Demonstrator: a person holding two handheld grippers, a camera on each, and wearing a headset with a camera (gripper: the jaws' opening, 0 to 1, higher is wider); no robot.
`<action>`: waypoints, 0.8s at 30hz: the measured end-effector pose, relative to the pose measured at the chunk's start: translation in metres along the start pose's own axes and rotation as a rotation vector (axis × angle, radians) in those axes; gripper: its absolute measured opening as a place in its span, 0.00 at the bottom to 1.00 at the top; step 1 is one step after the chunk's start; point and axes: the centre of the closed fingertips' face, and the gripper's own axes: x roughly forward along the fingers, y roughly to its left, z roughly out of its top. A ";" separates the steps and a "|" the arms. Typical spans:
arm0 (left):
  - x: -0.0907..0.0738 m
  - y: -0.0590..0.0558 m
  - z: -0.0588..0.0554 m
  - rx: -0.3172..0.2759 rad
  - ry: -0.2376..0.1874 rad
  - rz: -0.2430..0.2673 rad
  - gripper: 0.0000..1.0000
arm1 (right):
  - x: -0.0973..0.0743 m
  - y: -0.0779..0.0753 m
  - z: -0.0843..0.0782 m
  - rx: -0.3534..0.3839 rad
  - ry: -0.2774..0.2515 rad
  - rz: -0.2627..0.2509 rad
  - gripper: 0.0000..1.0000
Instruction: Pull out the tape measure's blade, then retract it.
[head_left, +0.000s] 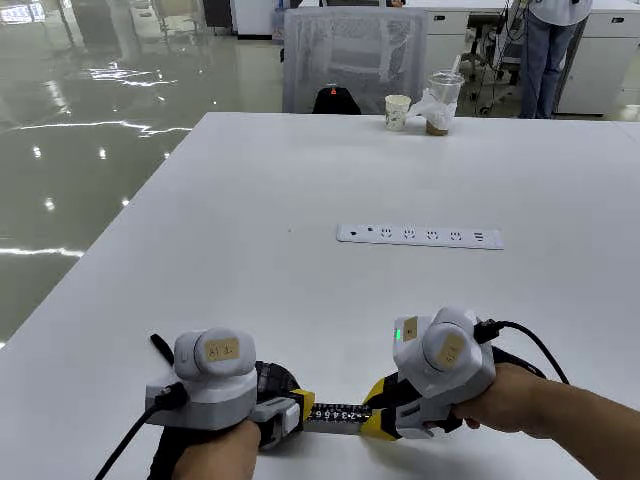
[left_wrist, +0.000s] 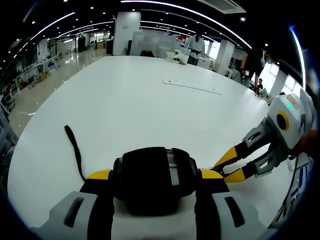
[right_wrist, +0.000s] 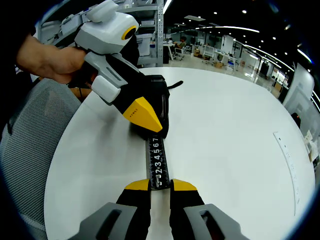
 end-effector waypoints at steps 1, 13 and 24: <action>0.000 0.000 0.000 -0.001 0.000 -0.001 0.60 | 0.001 0.000 0.001 -0.001 0.000 0.000 0.10; -0.001 0.000 -0.001 -0.005 0.003 -0.005 0.60 | 0.012 0.001 0.013 -0.005 -0.019 0.006 0.10; -0.001 0.000 -0.001 -0.011 0.005 -0.008 0.60 | 0.022 0.003 0.026 -0.012 -0.032 0.012 0.10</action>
